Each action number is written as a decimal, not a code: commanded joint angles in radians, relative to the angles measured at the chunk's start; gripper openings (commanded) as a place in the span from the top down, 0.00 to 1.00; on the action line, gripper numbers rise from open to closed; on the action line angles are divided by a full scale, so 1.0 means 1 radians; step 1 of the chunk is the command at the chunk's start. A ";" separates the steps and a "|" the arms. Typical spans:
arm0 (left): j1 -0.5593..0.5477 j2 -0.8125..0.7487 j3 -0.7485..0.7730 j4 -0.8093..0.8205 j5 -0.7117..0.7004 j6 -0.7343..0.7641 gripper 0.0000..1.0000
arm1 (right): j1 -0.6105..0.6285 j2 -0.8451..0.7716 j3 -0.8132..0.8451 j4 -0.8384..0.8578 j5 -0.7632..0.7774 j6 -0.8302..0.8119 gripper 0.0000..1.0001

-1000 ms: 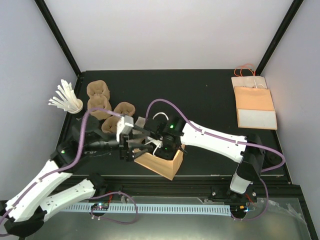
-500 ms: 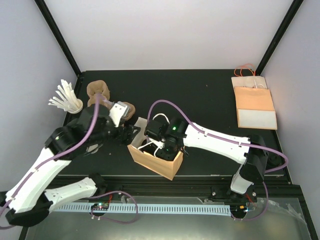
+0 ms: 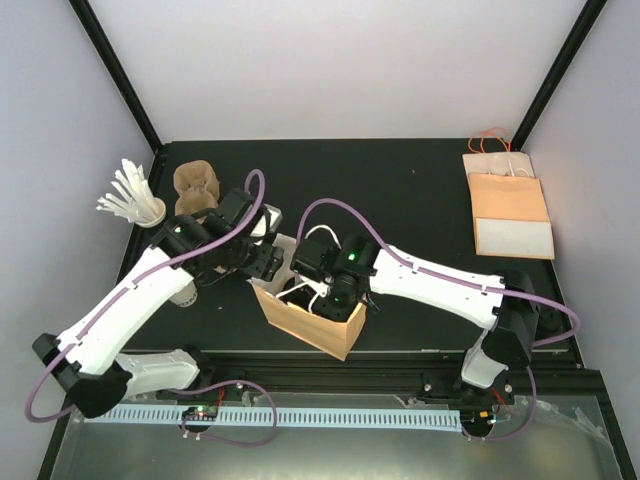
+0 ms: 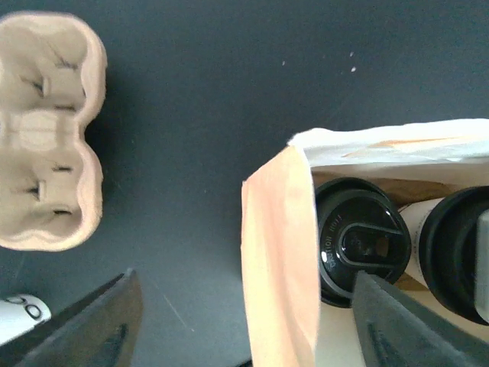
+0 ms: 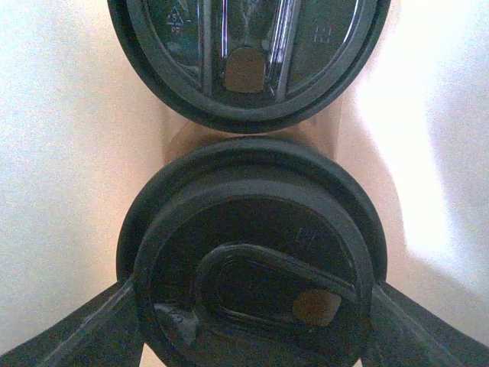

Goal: Pack the takeout coffee

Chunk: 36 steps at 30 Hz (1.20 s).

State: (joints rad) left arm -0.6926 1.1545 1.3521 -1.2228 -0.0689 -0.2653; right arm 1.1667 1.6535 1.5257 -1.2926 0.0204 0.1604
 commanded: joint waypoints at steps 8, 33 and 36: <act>0.030 0.198 0.113 -0.115 0.053 0.058 0.98 | 0.005 -0.043 0.002 0.009 0.028 -0.001 0.94; -0.046 -0.302 -0.480 0.744 0.132 -0.054 0.98 | 0.276 -0.175 -0.137 0.113 0.681 0.175 0.96; -0.071 -0.374 -0.554 0.787 0.107 -0.066 0.98 | 0.290 -0.224 -0.188 0.176 0.681 0.153 0.96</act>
State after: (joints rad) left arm -0.7315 0.8703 0.8497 -0.5850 0.0483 -0.2955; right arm 1.4406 1.5101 1.3758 -1.2346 0.5911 0.3145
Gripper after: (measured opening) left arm 0.021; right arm 0.708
